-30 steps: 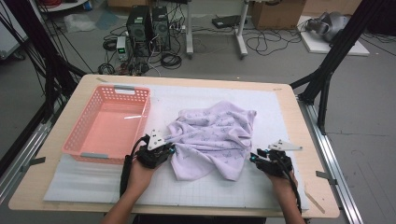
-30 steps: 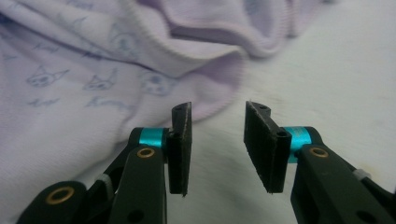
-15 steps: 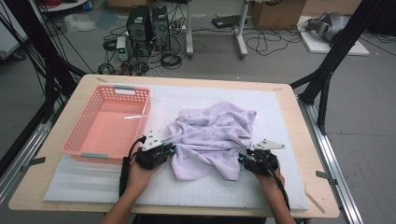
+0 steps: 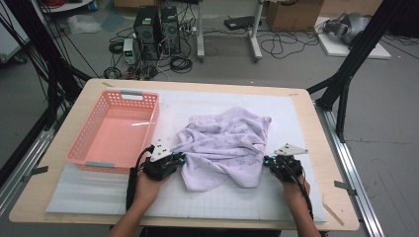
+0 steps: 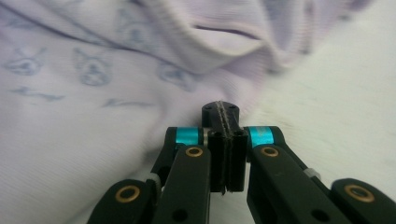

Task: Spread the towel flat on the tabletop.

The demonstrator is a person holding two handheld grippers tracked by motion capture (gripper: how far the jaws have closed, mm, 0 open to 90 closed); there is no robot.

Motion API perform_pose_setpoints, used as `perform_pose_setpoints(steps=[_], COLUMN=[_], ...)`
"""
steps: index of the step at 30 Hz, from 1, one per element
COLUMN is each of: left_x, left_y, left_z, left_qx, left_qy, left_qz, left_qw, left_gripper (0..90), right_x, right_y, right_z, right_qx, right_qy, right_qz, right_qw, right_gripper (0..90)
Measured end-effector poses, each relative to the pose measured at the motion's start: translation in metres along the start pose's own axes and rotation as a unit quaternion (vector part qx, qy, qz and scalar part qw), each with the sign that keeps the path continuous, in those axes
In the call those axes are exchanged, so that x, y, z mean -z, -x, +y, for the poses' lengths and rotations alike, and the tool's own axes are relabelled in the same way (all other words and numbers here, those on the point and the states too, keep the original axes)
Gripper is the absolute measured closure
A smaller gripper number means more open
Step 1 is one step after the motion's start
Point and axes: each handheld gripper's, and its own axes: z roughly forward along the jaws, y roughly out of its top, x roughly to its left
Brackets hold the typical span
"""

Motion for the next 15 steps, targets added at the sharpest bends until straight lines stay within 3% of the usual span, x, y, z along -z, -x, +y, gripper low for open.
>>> perform_pose_setpoints(steps=[3,5,6,7,9,12,15], left_x=[-0.001,-0.002,-0.002,-0.002,-0.002,-0.003,-0.002], left_y=[0.000,0.002,0.001,0.001,0.001,0.002,0.001], left_z=[0.000,0.000,0.000,0.000,0.001,0.001,0.002], left_qx=[-0.003,-0.004,-0.003,-0.002,-0.002,0.000,0.020], left_qy=[-0.006,-0.005,-0.006,-0.007,-0.008,-0.010,-0.008], left_qz=[0.002,0.007,0.009,0.008,0.009,0.017,0.013], left_qw=[1.0000,1.0000,0.9999,0.9999,0.9999,0.9998,0.9997], left_gripper=[83.5,83.6,83.7,83.6,80.6,69.9,56.5], right_x=[0.009,0.016,0.019,0.022,0.026,0.025,0.015], right_y=[0.015,0.023,0.025,0.028,0.035,0.034,0.029], right_z=[-0.003,-0.005,-0.005,-0.006,-0.009,-0.012,-0.015], right_qx=[-0.001,-0.009,-0.001,-0.006,-0.045,-0.037,-0.037], right_qy=[0.001,0.008,0.007,0.011,0.034,0.031,0.018], right_qz=[-0.044,-0.060,-0.086,-0.096,-0.067,-0.041,0.016], right_qw=[0.9990,0.9981,0.9963,0.9953,0.9962,0.9980,0.9990], right_gripper=[90.0,90.0,90.0,90.0,89.0,81.3,67.8])
